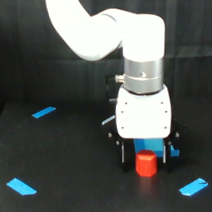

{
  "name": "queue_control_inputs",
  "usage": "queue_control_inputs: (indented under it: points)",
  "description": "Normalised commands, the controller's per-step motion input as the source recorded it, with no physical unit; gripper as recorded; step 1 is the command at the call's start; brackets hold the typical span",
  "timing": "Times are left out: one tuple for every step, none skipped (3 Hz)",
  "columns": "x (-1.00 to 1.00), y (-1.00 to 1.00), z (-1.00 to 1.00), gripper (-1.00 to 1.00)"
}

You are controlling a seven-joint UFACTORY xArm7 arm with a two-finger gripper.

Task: Pick up the red object from the table

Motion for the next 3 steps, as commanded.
queue_control_inputs:
  points:
    - [0.01, -0.15, -0.05, 0.97]
    - [0.02, -0.08, -0.05, 0.74]
    - [0.05, -0.05, -0.16, 0.38]
